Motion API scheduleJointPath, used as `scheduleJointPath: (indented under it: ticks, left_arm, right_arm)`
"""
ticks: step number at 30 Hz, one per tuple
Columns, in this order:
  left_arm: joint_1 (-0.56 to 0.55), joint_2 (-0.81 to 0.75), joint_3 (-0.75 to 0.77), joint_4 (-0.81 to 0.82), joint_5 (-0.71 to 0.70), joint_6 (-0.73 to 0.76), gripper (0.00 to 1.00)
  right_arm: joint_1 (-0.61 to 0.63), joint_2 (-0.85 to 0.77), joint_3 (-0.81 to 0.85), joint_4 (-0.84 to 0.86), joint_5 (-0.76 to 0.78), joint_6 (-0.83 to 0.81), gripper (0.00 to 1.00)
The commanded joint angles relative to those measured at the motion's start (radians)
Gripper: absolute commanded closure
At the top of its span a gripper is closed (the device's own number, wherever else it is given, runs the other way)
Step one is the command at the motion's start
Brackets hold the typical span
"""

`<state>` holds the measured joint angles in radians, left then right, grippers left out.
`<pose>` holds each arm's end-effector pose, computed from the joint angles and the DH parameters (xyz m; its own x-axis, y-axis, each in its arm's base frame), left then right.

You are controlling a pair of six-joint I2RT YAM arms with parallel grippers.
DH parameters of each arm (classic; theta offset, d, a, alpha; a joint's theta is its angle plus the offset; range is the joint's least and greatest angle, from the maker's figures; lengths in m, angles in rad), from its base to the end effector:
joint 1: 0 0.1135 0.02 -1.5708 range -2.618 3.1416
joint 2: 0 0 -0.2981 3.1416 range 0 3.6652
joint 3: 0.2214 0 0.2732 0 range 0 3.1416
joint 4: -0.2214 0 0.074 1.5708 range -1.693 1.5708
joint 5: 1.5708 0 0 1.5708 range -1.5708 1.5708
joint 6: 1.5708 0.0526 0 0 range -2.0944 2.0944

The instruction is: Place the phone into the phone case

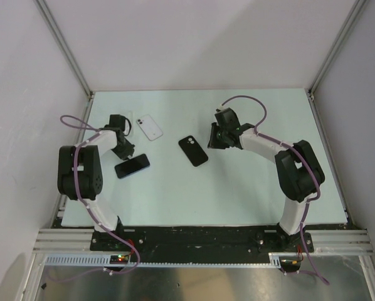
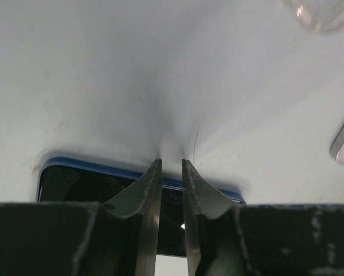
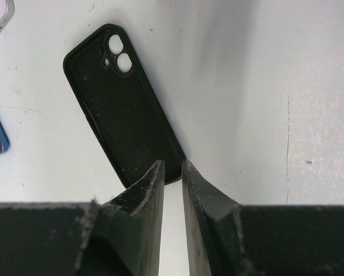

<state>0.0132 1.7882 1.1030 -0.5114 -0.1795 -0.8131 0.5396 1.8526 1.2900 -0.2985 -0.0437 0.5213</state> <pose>0.3744 0.0143 0.1653 -0.5828 -0.7225 -0.3719 -0.7299 0.6666 -0.1513 0.3787 0.2295 0.2124 -0.8321 0.0816 -0.5486 -0.1422 0.9247 0.3532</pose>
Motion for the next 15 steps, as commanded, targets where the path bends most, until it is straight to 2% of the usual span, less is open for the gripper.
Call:
scheduleJointPath:
  ticks: [1,9,15]
  left_arm:
    - [-0.071,-0.084,-0.075,-0.034,0.010,-0.042,0.75]
    - [-0.186,-0.184,-0.174,-0.035,0.018,-0.068,0.74]
    - [-0.109,-0.357,-0.172,-0.108,-0.087,-0.003,0.60]
  right_arm:
    - [0.011,-0.059,0.000,-0.001,-0.009,-0.021,0.77]
    - [0.048,-0.065,0.000,0.014,-0.033,-0.049,0.76]
    - [0.107,-0.070,0.001,0.042,-0.104,-0.022,0.75]
